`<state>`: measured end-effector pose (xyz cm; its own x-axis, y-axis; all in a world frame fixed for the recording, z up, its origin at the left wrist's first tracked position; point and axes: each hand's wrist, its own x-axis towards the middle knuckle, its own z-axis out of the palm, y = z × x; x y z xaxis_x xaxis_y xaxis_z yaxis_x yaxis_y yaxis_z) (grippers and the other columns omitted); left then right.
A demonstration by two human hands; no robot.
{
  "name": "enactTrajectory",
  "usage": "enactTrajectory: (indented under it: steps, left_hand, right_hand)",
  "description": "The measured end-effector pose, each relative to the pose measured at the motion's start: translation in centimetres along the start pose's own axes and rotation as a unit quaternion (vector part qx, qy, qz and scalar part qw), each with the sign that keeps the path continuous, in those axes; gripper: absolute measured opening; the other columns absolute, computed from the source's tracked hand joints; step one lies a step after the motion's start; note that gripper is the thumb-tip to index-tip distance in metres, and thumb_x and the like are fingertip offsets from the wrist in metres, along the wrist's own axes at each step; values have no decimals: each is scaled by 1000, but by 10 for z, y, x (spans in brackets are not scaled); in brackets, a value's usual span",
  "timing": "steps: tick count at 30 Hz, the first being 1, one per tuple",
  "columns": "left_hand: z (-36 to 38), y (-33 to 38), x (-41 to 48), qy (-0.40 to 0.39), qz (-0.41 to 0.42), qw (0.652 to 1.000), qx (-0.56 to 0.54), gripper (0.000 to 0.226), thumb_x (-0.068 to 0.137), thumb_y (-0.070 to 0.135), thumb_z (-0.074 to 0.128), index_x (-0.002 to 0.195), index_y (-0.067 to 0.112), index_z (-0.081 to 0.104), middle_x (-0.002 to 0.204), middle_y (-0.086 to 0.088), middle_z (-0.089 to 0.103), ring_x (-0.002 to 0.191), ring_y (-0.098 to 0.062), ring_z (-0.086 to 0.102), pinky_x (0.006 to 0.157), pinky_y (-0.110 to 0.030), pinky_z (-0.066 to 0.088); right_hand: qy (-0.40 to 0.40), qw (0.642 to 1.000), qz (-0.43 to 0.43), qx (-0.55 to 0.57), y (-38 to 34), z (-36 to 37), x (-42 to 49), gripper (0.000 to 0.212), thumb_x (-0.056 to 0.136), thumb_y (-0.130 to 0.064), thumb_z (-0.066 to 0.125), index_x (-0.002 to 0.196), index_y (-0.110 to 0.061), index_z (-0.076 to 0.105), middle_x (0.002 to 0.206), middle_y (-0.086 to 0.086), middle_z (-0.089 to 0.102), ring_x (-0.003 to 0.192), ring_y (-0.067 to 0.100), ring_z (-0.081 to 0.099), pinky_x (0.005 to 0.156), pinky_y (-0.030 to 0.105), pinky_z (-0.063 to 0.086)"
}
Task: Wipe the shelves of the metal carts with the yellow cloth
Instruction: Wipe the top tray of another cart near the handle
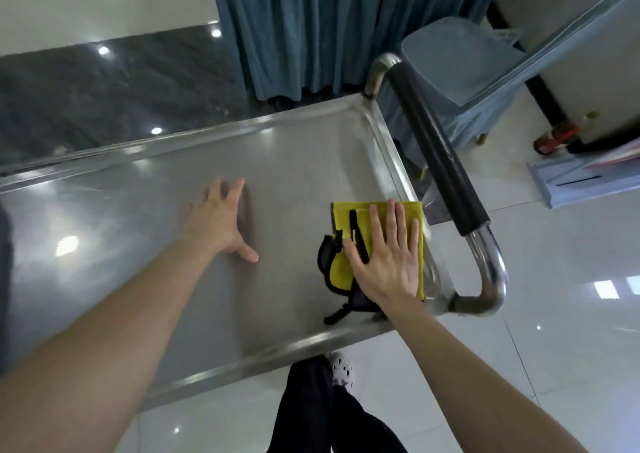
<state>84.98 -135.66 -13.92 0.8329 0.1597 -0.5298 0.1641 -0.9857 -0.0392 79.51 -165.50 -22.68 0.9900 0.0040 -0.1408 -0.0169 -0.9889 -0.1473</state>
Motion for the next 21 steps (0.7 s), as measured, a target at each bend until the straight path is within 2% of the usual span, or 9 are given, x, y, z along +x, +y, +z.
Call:
enactTrajectory:
  steps: [4,7,10,11,12,15,17,19,21]
  left_hand:
    - [1,-37,14,-9,-27,1000,14,175,34,70,102,169,37,-4,177,-12,3,162,-38,17,120,-67,35]
    - [10,-49,22,-10,-19,1000,-10,172,34,70,102,170,39,-1,178,-8,0,163,-37,15,120,-64,39]
    - [14,-53,26,-6,-7,1000,-14,170,39,73,99,170,36,-3,179,-7,-7,165,-35,8,124,-59,35]
    - [16,-55,27,-9,-6,1000,-17,171,41,74,99,170,33,-6,179,-6,-11,166,-34,5,126,-59,32]
    - [18,-57,26,-15,-3,1000,-20,172,44,74,97,170,29,-10,179,-5,-15,167,-33,2,128,-58,28]
    - [23,-62,26,-25,-1,999,-27,173,50,77,94,170,19,-17,178,-3,-24,167,-30,-8,133,-54,17]
    - [24,-62,26,-24,4,999,-23,173,50,78,93,170,18,-17,178,-3,-24,167,-30,-8,133,-53,16]
    - [25,-61,24,-23,11,1000,-18,173,51,80,91,169,19,-19,178,-3,-25,167,-31,-8,133,-53,16]
    - [25,-59,20,-26,23,999,-9,172,52,81,89,169,19,-21,177,-4,-26,167,-33,-9,132,-54,17]
  right_hand:
    - [2,1000,-3,-1,-19,-14,77,96,97,-88,8,172,-28,2,178,7,-19,162,20,-25,133,53,-4]
    - [10,1000,18,-8,-41,-17,143,99,95,-89,5,172,-27,3,178,9,-14,163,22,-21,132,53,-6]
    - [16,998,56,1,-84,-17,188,99,96,-86,5,172,-22,5,179,12,-8,164,26,-17,131,55,-6]
    - [19,999,44,0,-110,-14,197,99,97,-84,6,172,-21,5,178,14,-7,164,28,-16,131,55,-6]
    - [17,1000,7,1,-139,-10,202,98,97,-83,7,172,-20,5,178,15,-7,164,29,-15,131,56,-5]
    - [-12,982,-189,-11,-221,6,203,95,99,-83,10,172,-23,6,179,11,-8,165,26,-15,131,54,-5]
    - [-15,970,-242,-29,-231,12,198,91,100,-83,12,172,-27,10,180,8,-4,165,24,-11,131,54,-2]
    - [-10,979,-201,-33,-202,10,190,88,102,-82,11,172,-29,12,180,6,-3,165,22,-11,132,54,-2]
    - [2,992,-121,-22,-153,5,169,86,103,-81,13,172,-30,10,180,5,-3,165,22,-11,132,54,0]
